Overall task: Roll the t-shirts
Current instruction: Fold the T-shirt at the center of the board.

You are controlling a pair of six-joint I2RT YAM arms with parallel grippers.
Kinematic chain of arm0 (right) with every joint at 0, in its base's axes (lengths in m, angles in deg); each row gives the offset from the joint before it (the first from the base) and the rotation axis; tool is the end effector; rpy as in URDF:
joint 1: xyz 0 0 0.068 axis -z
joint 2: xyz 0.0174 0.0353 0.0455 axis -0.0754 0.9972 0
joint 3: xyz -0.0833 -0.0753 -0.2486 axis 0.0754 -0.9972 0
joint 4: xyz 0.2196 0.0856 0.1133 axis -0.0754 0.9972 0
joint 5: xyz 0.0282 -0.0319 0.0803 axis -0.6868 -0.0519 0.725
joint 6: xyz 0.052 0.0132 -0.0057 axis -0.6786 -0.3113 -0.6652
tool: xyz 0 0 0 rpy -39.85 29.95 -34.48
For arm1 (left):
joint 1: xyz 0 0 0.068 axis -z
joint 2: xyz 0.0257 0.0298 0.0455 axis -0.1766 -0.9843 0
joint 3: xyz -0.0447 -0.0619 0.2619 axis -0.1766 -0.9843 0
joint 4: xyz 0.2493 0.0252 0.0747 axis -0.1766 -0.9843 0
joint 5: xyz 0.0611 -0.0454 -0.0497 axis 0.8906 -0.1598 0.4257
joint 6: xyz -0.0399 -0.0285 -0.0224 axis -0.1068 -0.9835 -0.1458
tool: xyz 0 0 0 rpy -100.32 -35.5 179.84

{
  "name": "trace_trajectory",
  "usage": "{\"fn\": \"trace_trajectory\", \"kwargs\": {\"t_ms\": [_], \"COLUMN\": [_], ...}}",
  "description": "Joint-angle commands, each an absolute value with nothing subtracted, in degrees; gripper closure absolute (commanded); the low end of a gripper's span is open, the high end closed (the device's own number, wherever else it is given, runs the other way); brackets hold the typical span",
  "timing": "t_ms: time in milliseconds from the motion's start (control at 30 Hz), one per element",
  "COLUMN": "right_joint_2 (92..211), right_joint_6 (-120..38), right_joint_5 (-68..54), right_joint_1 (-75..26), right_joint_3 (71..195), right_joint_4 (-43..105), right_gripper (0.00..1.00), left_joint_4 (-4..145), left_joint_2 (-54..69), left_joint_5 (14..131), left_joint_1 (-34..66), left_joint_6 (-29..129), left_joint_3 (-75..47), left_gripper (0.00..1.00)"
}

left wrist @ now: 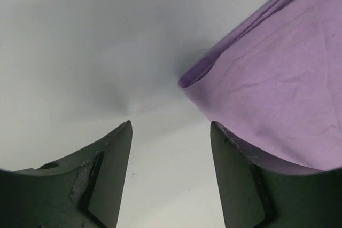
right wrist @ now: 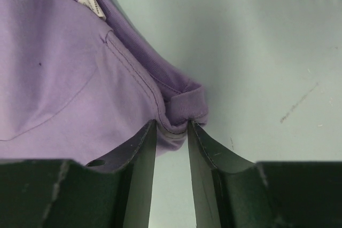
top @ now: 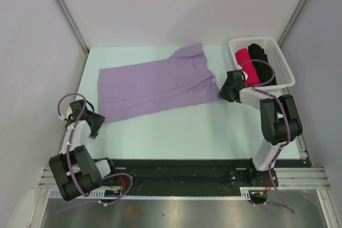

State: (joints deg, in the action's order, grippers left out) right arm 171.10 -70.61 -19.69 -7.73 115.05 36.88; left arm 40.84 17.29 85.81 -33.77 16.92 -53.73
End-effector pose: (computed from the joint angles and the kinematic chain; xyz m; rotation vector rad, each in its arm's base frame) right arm 0.3530 0.0724 0.1660 0.5525 2.3861 0.2808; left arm 0.1846 0.0840 0.1756 -1.4915 2.1519 -0.0112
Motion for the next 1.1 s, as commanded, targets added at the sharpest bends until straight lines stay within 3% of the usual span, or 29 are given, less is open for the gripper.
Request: {"fn": "trace_trajectory", "kwargs": {"t_ms": [0,133,600,700,800,833,867,1067], "right_joint_2": [171.16,170.89,172.48,172.91,173.0,172.92,172.65,166.87], "right_joint_6": [-69.72,-69.1,-68.13,-68.22,-68.22,-68.22,-68.13,-68.48], "right_joint_5": [-19.42,-19.59,-18.19,-18.8,-19.5,-19.94,-20.21,-25.65], "right_joint_1": [-7.54,-7.54,-8.24,-8.77,-8.6,-8.51,-8.6,-8.33], "right_joint_3": [115.35,115.35,115.35,115.35,115.43,115.7,115.96,116.84], "right_joint_4": [33.52,33.6,31.23,31.23,31.58,31.75,32.19,40.97], "right_gripper": [0.66,0.73,0.8,0.85,0.93,0.96,1.0,1.0], "left_joint_4": [45.93,48.04,54.28,54.82,54.91,54.47,53.77,42.36], "left_joint_2": [16.27,14.78,11.0,9.07,6.34,5.38,4.06,7.99], "left_joint_5": [84.33,85.03,86.09,87.05,86.71,86.53,86.79,93.02], "left_joint_1": [-34.78,-34.78,-34.78,-34.78,-34.78,-34.78,-34.78,-34.69], "left_joint_6": [17.93,16.97,15.29,14.86,14.85,15.03,15.29,16.7], "left_joint_3": [-54.62,-54.45,-54.8,-54.62,-53.4,-52.7,-51.99,-49.0], "left_gripper": [0.35,0.36,0.44,0.51,0.81,0.99,1.0,1.0]}}
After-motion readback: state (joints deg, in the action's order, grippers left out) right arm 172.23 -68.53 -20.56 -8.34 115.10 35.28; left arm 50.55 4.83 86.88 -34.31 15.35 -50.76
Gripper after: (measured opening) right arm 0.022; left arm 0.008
